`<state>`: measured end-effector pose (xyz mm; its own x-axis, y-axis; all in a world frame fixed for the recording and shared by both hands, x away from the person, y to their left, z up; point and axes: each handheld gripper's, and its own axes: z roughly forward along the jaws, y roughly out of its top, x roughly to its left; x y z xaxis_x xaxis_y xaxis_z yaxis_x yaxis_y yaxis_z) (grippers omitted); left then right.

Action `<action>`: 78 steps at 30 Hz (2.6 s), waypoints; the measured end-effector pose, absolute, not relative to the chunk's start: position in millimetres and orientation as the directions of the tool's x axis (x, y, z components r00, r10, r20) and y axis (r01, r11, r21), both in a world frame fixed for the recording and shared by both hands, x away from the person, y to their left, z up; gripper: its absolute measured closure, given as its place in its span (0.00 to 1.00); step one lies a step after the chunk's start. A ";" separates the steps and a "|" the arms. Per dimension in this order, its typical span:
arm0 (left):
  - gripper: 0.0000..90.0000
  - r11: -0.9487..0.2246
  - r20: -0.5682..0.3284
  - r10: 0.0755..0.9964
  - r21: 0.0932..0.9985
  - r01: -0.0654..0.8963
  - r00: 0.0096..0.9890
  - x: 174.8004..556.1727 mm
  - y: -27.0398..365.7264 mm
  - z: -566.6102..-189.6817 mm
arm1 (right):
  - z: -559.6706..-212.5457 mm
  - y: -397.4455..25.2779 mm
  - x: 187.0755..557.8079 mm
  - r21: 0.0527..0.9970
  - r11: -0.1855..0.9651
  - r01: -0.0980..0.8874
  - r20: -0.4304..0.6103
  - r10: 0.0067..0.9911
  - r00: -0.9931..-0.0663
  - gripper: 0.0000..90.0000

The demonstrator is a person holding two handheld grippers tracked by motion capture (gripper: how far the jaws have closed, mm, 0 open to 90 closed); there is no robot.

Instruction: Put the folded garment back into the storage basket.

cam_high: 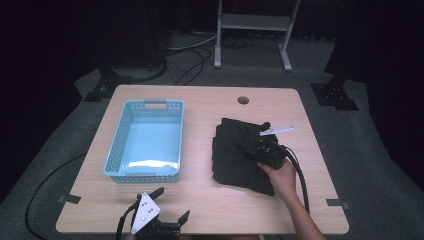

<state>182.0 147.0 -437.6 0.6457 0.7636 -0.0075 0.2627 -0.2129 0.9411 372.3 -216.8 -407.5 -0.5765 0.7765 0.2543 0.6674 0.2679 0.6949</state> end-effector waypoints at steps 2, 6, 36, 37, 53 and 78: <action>0.00 -0.212 -0.009 0.763 0.941 0.264 0.646 181.8 146.5 -437.9 | -404.1 -220.7 369.2 0.710 0.235 0.663 0.274 0.776 -0.568 0.90; 0.00 -0.216 -0.004 0.762 0.941 0.259 0.647 181.4 145.8 -437.6 | -392.4 -229.1 362.5 0.745 0.157 0.649 0.323 0.766 -0.556 0.90; 0.00 -0.189 -0.026 0.766 0.946 0.263 0.642 181.7 150.4 -436.2 | -318.4 -249.4 354.0 0.732 -0.106 0.673 0.557 0.663 -0.501 0.93; 0.00 -0.188 -0.026 0.767 0.946 0.263 0.642 181.7 150.5 -436.0 | -315.9 -249.0 354.2 0.732 -0.111 0.673 0.561 0.659 -0.501 0.93; 0.00 -0.190 -0.021 0.764 0.948 0.256 0.645 180.6 150.7 -434.6 | -267.9 -244.7 354.9 0.749 -0.169 0.641 0.586 0.620 -0.521 0.93; 0.00 -0.194 -0.015 0.758 0.949 0.248 0.652 179.5 149.5 -433.2 | -209.6 -186.0 370.9 0.794 -0.135 0.593 0.540 0.604 -0.586 0.93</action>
